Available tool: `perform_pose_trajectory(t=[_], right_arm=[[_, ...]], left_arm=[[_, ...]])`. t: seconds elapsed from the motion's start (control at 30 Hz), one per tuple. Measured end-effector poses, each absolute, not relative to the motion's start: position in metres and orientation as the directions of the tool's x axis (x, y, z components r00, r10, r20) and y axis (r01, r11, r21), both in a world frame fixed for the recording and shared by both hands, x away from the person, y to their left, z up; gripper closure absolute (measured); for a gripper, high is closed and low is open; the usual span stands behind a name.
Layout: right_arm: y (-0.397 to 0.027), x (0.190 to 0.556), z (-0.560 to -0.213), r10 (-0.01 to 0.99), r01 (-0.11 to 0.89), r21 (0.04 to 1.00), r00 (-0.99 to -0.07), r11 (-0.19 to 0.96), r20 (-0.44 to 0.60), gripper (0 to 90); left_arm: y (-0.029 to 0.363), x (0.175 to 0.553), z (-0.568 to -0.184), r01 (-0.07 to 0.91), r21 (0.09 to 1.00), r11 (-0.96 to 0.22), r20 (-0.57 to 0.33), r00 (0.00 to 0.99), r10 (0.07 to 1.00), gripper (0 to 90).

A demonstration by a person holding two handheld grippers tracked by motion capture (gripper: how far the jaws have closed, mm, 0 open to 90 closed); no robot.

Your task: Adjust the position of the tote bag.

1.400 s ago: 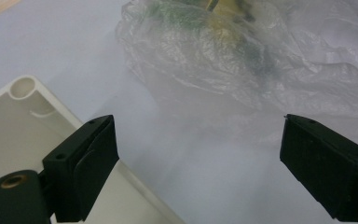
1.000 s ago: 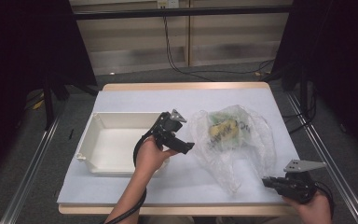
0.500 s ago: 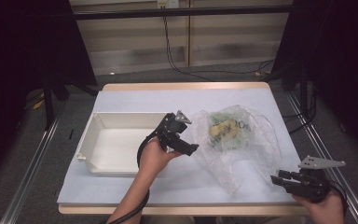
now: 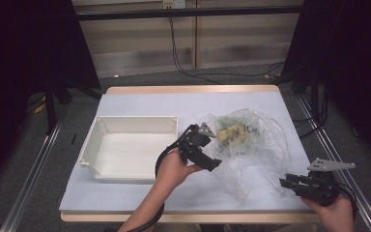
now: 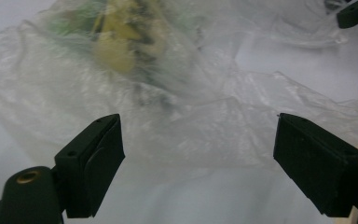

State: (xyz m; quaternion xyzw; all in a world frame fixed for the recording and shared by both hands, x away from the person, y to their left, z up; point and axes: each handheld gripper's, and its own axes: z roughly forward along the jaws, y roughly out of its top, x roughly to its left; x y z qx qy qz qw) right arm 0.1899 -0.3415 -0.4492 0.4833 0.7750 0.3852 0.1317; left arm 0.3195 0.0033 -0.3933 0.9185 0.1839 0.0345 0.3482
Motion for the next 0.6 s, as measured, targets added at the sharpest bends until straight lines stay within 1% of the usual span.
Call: perform_pose_trajectory(t=[0.03,0.1,0.17,0.23,0.27,0.33,0.47,0.53,0.6], right_arm=[[-0.341,0.190,-0.450,0.849,0.646,0.724,-0.502,0.240,0.166,68.4],[-0.339,0.190,-0.451,0.844,0.651,0.715,-0.509,0.253,0.166,72.2],[-0.338,0.191,-0.452,0.839,0.651,0.713,-0.518,0.260,0.167,72.9],[-0.337,0.191,-0.452,0.839,0.653,0.710,-0.518,0.262,0.167,73.1],[-0.337,0.192,-0.452,0.835,0.653,0.708,-0.524,0.268,0.167,73.1],[-0.337,0.192,-0.453,0.836,0.653,0.709,-0.523,0.266,0.168,73.3],[-0.337,0.194,-0.453,0.833,0.652,0.708,-0.528,0.270,0.168,73.7],[-0.336,0.195,-0.454,0.831,0.651,0.708,-0.531,0.275,0.164,73.7],[-0.336,0.196,-0.454,0.830,0.651,0.707,-0.532,0.276,0.166,74.0]], left_arm=[[0.003,0.320,-0.393,0.314,0.652,-0.690,-0.065,0.930,0.362,16.8],[-0.002,0.313,-0.394,0.301,0.663,-0.685,-0.075,0.937,0.340,18.9],[-0.004,0.311,-0.394,0.299,0.667,-0.682,-0.080,0.939,0.334,21.4],[-0.007,0.307,-0.394,0.294,0.666,-0.685,-0.106,0.947,0.304,22.9],[-0.009,0.305,-0.394,0.283,0.668,-0.688,-0.115,0.953,0.280,28.0],[-0.013,0.300,-0.395,0.272,0.670,-0.691,-0.124,0.958,0.257,29.8],[-0.018,0.296,-0.399,0.258,0.681,-0.685,-0.141,0.964,0.224,36.7],[-0.024,0.294,-0.409,0.269,0.658,-0.703,-0.158,0.963,0.220,36.5],[-0.026,0.293,-0.413,0.265,0.652,-0.710,-0.152,0.963,0.221,35.9]])
